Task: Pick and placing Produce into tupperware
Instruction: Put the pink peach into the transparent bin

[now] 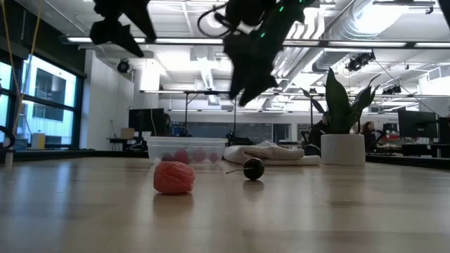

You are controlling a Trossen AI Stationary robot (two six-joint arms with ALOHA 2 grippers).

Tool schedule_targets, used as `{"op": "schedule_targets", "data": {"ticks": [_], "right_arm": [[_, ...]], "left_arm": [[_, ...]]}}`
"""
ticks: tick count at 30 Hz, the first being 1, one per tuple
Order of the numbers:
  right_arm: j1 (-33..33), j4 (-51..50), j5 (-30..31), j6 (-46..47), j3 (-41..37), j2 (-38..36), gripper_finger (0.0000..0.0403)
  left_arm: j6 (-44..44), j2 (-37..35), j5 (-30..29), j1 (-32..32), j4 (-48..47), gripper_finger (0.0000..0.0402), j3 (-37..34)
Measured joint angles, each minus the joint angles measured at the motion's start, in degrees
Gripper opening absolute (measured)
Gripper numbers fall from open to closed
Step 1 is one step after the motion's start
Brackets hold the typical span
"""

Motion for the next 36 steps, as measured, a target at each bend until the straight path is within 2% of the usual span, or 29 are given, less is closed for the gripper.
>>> {"op": "schedule_targets", "data": {"ticks": [6, 10, 14, 17, 24, 31, 36], "right_arm": [[4.85, -13.14, 9.11, 6.02, 0.2, -7.21, 0.0216], [8.01, -16.19, 8.57, 9.13, 0.22, -11.23, 0.0216], [11.07, -19.1, 8.54, 9.19, 0.24, -13.01, 0.0216], [12.04, -22.35, 10.75, 10.45, 0.24, -13.95, 0.0216], [12.07, -26.33, 13.64, 9.1, 0.22, -15.26, 0.0216], [12.05, -26.21, 13.8, 4.2, 0.22, -16.38, 0.0216], [11.65, -26.41, 13.94, 2.56, 0.2, -16.83, 0.0216]], "left_arm": [[-1.42, 8.98, -3.22, -8.82, 8.11, 0.0262, 0.0], [-1.74, 14.73, -3.25, -11.99, 8.31, 0.0262, -0.02], [-3.63, 17.55, 0.18, -12.58, 9.47, 0.0262, 0.02], [-5.7, 20.07, 1.58, -13.79, 11.24, 0.0262, 0.0], [-6.58, 28.24, 3.07, -19.44, 24.51, 0.0262, 0.04], [-1.05, 34.71, 3.39, -25.87, 32.93, 0.0262, 0.04], [-0.84, 38.57, 2.93, -28.85, 37.24, 0.0262, 0.06]]}}
